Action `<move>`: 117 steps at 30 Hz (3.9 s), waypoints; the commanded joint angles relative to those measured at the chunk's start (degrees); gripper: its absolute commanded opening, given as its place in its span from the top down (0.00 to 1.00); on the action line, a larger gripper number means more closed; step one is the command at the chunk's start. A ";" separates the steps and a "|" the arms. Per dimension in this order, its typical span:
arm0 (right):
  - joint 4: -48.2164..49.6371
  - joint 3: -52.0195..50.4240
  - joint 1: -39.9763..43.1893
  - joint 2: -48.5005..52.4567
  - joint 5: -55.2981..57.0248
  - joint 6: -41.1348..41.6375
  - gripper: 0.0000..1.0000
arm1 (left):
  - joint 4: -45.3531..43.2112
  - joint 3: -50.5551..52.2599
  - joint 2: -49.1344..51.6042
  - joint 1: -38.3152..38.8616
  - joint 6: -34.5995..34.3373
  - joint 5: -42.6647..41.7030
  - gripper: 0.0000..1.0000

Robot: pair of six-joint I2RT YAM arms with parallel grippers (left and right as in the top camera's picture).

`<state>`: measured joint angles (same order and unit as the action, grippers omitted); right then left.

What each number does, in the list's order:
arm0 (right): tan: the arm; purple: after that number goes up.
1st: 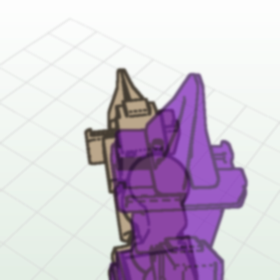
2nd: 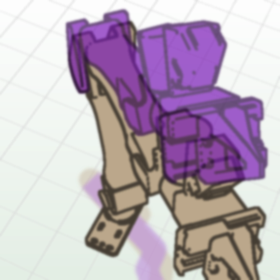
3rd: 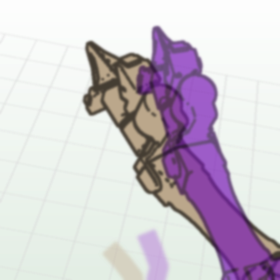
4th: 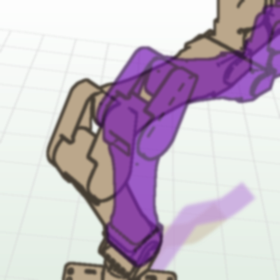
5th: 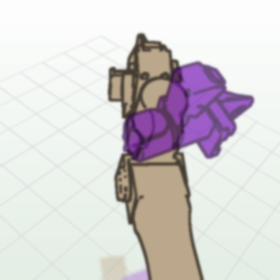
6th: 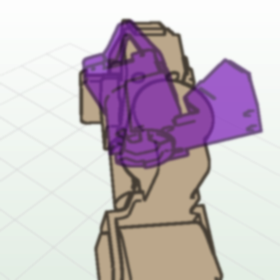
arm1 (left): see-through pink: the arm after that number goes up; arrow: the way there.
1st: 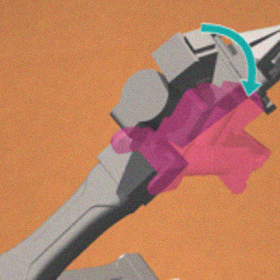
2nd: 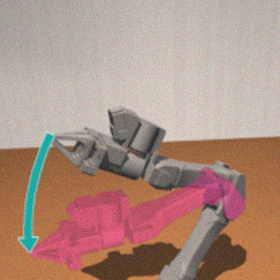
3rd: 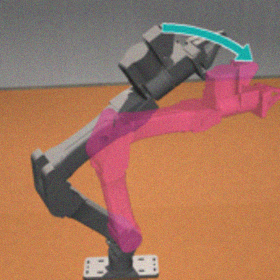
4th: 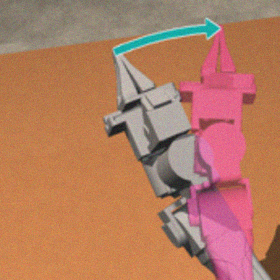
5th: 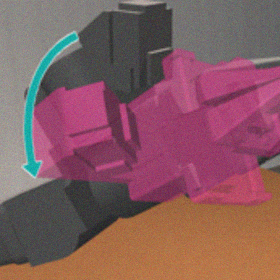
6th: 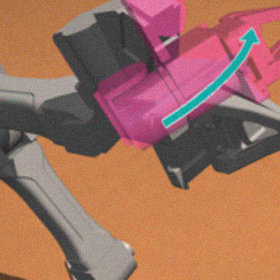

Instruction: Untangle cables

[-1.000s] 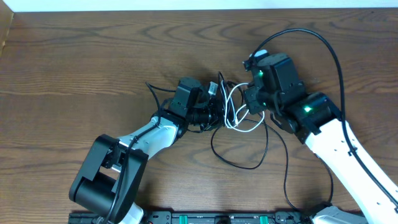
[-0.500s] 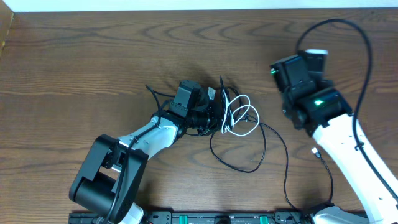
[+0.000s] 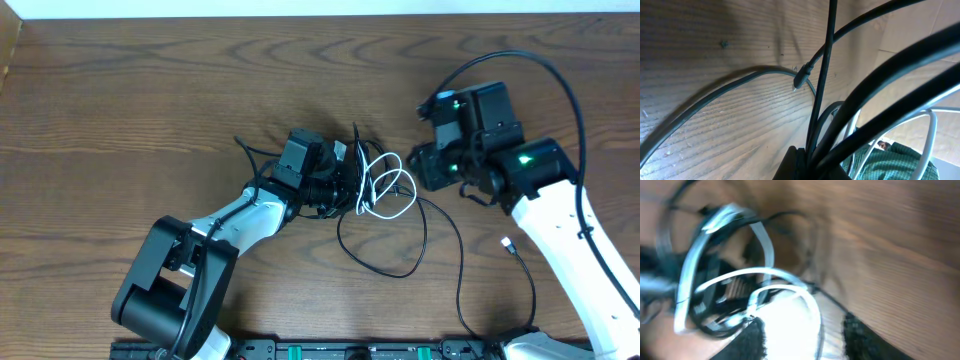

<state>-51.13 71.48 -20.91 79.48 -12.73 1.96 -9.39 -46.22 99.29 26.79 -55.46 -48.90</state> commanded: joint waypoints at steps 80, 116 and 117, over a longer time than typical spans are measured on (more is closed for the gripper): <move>-5.73 -8.94 42.56 -2.71 12.55 21.51 0.99 | 26.73 0.35 0.61 -9.35 1.01 41.27 0.07; -9.16 -8.96 42.56 -2.71 11.58 21.55 0.86 | 25.40 -1.33 -22.34 19.32 22.23 56.15 0.06; -9.16 -8.96 42.56 -2.71 11.45 21.55 0.86 | 24.17 -1.27 -21.64 20.48 22.23 57.33 0.06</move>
<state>-60.23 62.08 21.52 77.60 -0.56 23.86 16.64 -47.51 75.70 44.07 -34.02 0.51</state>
